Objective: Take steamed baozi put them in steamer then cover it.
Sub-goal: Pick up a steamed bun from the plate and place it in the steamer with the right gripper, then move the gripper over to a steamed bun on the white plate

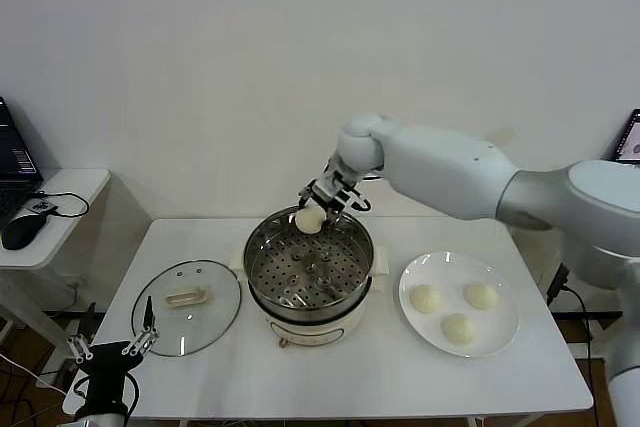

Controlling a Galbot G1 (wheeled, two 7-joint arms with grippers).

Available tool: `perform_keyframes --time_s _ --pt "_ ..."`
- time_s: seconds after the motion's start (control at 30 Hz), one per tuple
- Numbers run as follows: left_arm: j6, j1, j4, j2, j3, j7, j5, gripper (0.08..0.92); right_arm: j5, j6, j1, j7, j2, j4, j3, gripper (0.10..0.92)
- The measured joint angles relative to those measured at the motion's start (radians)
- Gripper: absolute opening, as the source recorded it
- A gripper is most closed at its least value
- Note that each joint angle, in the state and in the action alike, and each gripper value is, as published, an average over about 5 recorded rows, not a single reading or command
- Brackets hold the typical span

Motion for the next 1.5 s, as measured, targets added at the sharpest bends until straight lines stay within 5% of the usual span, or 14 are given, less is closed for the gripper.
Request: perform_keyframes --time_s 0.57,0.87,1.17,1.5 --pt "-0.015 0.009 0.001 -0.001 -0.003 -0.001 0.002 0.823 -0.17 0.165 -0.063 0.084 0.085 -0.109 -0.016 0.649" --pt "-0.018 0.018 -0.006 -0.006 -0.006 -0.005 0.004 0.823 -0.164 0.163 -0.047 0.075 0.08 -0.101 -0.015 0.812" --pt "-0.011 0.008 -0.023 -0.007 -0.007 -0.003 0.002 0.823 0.029 -0.059 0.064 -0.026 -0.041 0.074 -0.03 0.823" --pt "0.002 -0.008 -0.029 0.007 -0.007 0.002 0.001 0.823 0.232 -0.382 0.154 -0.083 -0.339 0.362 -0.047 0.823"
